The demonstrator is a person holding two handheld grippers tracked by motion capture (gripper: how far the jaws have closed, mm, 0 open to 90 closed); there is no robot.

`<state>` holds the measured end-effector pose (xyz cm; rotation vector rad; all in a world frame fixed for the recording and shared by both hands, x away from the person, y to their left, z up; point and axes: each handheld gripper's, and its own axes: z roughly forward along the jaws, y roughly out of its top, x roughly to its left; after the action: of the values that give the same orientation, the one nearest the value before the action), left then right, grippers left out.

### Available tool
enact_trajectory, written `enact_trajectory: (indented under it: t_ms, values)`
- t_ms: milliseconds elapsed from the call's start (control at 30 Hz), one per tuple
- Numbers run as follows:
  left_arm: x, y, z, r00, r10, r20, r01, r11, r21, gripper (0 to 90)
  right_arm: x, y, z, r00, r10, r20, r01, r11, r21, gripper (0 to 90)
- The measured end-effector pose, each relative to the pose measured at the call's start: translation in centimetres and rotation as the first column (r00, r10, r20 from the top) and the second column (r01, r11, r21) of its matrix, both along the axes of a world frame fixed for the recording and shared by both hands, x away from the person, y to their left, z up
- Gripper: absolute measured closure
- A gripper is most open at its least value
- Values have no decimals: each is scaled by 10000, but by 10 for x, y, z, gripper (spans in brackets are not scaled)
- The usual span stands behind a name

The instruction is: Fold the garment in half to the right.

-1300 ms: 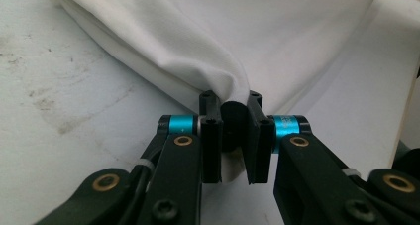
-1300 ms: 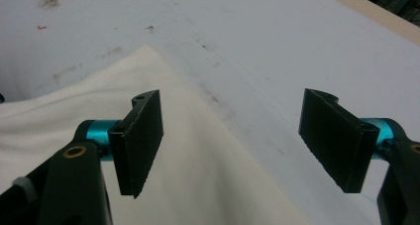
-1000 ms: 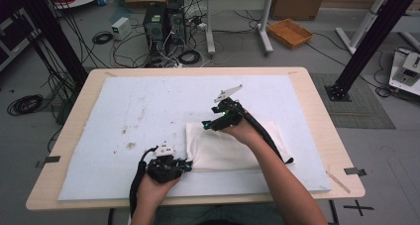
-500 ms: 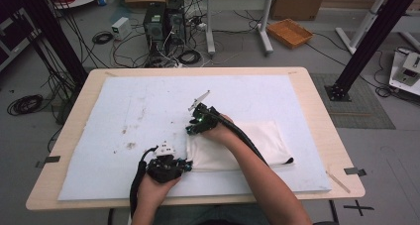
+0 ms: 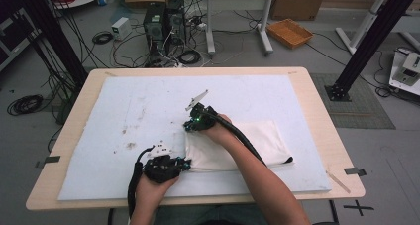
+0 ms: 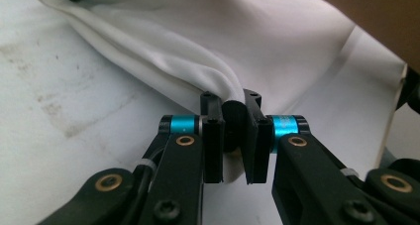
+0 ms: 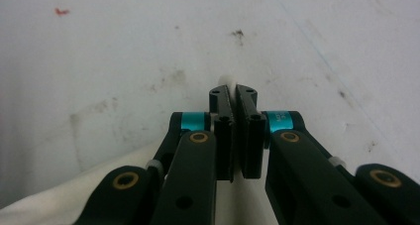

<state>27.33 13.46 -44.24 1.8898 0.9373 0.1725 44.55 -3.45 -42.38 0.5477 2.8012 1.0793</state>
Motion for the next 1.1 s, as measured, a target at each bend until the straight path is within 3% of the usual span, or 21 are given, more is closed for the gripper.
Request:
enact_trajectory:
  t_ms: [233,267,600,867,967,1100]
  values:
    - [-4,-5,12,9987,-403,322,413,9986,-331,810,-8,-7,17,9995,92,301,-109,9983,566,879]
    - [-3,-6,15,9978,-560,356,580,9965,-600,810,-8,-13,24,9993,62,357,-93,9960,889,879]
    - [10,-23,31,9908,-1210,613,1261,9881,-881,810,-11,-42,38,9971,-335,682,245,9913,1292,879]
    - [23,-55,47,9770,-1998,740,2031,9783,-409,809,-12,-77,49,9939,-768,791,626,9837,1685,879]
    - [27,-63,50,9756,-2060,755,2087,9775,-309,809,-13,-91,52,9906,-1082,835,915,9790,1824,879]
    - [36,-86,58,9636,-2534,849,2537,9672,68,809,-13,-111,53,9855,-1395,966,1184,9732,1973,879]
